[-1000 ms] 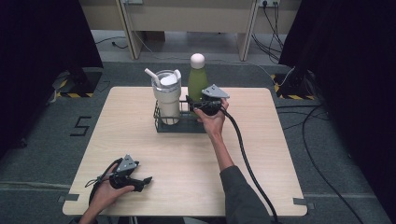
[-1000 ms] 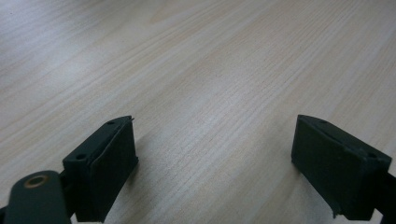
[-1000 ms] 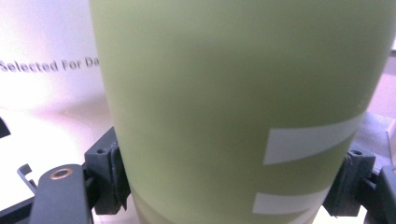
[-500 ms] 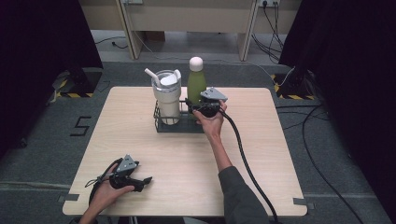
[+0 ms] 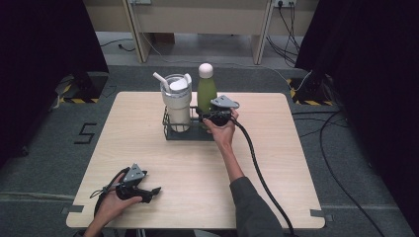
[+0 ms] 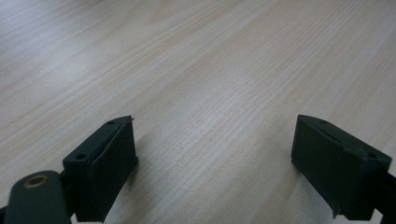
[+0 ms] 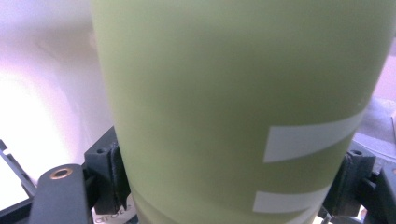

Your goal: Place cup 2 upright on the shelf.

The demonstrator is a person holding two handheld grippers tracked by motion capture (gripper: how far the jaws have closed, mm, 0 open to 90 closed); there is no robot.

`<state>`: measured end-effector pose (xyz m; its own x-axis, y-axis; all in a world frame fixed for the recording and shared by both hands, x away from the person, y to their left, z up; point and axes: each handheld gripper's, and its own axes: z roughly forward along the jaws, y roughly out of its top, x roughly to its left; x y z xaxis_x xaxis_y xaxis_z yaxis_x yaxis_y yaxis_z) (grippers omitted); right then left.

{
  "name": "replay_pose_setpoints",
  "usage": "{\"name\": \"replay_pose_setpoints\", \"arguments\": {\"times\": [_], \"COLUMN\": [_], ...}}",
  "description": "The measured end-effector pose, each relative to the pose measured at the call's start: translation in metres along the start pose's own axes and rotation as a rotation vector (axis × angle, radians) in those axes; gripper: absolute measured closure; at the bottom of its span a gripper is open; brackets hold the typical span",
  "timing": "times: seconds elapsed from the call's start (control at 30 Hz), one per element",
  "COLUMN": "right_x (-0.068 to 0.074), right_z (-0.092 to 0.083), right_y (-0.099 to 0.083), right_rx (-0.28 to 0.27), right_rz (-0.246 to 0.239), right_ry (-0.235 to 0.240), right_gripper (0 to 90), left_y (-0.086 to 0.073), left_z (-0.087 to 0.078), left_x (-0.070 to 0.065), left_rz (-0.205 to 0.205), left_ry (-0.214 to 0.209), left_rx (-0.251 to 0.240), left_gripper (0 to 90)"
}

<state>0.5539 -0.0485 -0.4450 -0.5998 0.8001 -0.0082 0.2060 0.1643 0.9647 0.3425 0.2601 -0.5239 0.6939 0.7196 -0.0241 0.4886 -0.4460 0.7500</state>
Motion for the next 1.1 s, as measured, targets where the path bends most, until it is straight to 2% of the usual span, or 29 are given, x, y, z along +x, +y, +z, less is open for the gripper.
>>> {"name": "replay_pose_setpoints", "arguments": {"times": [0.07,0.43,0.7,0.77,0.87,1.0,1.1], "right_x": [-0.0001,-0.0005,-0.003,-0.0033,-0.0017,-0.0009,-0.0012], "right_z": [0.0,-0.0014,-0.0007,-0.001,-0.0013,-0.0034,-0.0058], "right_y": [-0.0007,-0.0006,-0.0022,-0.0028,-0.0033,-0.0042,-0.0044], "right_rx": [-0.008,0.009,0.009,0.011,0.025,0.031,0.032], "right_rz": [0.011,-0.003,0.029,0.028,-0.006,-0.002,-0.02], "right_ry": [0.002,0.009,0.021,0.02,-0.003,-0.013,-0.015], "right_gripper": [20.9,20.6,18.7,18.1,16.4,15.1,14.8], "left_y": [0.0,0.0,0.0,0.0,0.0,0.0,0.0], "left_z": [0.0,0.0,0.0,0.0,0.0,0.0,0.0], "left_x": [0.0,-0.0001,0.0,0.0,0.0,0.0,-0.0001], "left_rz": [0.0,0.0,0.001,0.001,0.001,0.001,0.002], "left_ry": [0.0,0.0,0.0,0.0,0.0,0.001,0.0], "left_rx": [0.0,0.0,0.0,0.0,0.0,0.0,0.0], "left_gripper": [13.0,13.0,13.1,13.1,13.1,13.1,13.2]}}
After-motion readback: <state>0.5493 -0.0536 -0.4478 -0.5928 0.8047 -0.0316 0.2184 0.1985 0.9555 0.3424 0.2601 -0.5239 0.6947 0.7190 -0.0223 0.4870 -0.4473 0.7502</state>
